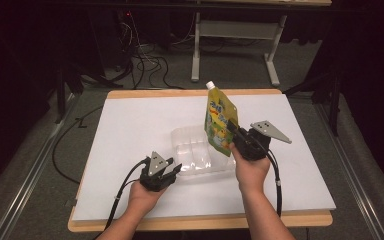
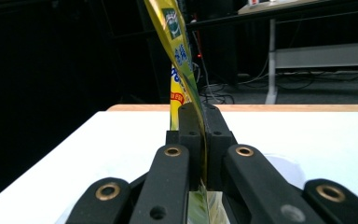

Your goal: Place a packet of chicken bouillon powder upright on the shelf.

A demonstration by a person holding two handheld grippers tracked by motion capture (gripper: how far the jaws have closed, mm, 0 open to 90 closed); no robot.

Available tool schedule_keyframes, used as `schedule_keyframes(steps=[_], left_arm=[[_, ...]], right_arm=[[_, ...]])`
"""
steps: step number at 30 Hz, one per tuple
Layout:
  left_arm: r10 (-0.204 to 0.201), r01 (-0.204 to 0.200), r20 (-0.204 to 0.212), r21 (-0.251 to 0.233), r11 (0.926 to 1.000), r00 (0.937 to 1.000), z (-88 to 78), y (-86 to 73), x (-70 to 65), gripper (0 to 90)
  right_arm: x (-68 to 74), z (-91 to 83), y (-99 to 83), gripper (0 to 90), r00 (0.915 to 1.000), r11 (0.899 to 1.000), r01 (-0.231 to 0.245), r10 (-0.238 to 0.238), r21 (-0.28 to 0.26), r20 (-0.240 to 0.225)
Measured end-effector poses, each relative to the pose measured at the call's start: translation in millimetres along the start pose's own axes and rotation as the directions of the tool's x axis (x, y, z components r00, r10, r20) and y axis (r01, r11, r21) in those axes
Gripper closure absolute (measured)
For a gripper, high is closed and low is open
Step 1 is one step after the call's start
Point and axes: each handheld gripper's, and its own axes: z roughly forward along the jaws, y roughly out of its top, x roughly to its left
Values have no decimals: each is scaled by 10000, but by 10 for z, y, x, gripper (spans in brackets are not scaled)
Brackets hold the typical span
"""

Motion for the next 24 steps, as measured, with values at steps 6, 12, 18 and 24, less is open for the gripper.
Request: schedule_keyframes(steps=[6, 12, 18, 24], left_arm=[[0, 0, -26, 13, 10000, 10000, -3, 0, -4, 624], [-20, 19, -90, -33, 10000, 10000, 0, -5, -7, 637], [-32, 32, -160, -38, 10000, 9999, 2, -2, -8, 650], [-35, 34, -208, -39, 10000, 9998, 3, -1, -14, 651]], right_arm=[[62, 35, -52, 900, 10000, 10000, -77, 77, -61, 2], [-26, -4, -141, 900, 9965, 9957, -834, 833, -397, -59], [-80, -81, -180, 900, 9913, 9879, -1317, 1308, -821, -161], [-89, -56, -192, 900, 9926, 9903, -1204, 1211, -689, 55]])
